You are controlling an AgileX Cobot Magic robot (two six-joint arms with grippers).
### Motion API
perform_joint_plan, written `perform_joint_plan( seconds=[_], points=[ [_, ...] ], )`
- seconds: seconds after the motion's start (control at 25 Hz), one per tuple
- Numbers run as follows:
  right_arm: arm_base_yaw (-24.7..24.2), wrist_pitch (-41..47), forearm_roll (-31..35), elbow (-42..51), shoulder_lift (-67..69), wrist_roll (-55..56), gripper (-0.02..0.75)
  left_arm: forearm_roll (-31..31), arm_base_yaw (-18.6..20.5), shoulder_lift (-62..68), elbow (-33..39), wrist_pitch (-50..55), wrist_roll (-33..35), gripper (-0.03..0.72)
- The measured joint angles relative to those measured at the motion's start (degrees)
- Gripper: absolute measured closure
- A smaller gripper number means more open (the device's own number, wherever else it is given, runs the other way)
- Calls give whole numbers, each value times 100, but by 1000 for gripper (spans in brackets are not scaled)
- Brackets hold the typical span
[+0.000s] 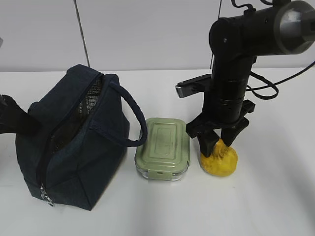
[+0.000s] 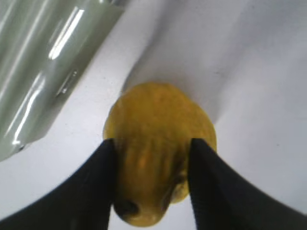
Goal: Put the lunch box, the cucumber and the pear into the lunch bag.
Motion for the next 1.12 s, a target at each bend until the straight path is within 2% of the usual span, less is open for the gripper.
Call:
perform_joint_plan(
  seconds=[0.08, 0.12, 0.2, 0.44, 0.64, 0.8, 0.96, 1.12],
  points=[
    [0, -14, -116, 0, -15, 0, 472, 0, 0, 0, 0, 5, 0, 687],
    [0, -14, -116, 0, -26, 0, 524, 0, 0, 0, 0, 5, 0, 687],
    [0, -14, -126, 0, -40, 0, 561, 0, 0, 0, 0, 5, 0, 687],
    [0, 45, -113, -53, -488, 0, 574, 26, 0, 0, 0, 5, 0, 687],
    [0, 126, 232, -639, -1052, -69, 577, 32, 0, 0, 0, 5, 0, 687],
    [61, 135, 1496, -1355, -1203, -710, 577, 32, 0, 0, 0, 5, 0, 687],
    [487, -373, 2798, -1684, -1216, -1616, 577, 32, 0, 0, 0, 5, 0, 687],
    [951, -1060, 3357, -1719, -1093, -2218, 577, 32, 0, 0, 0, 5, 0, 687]
  ],
)
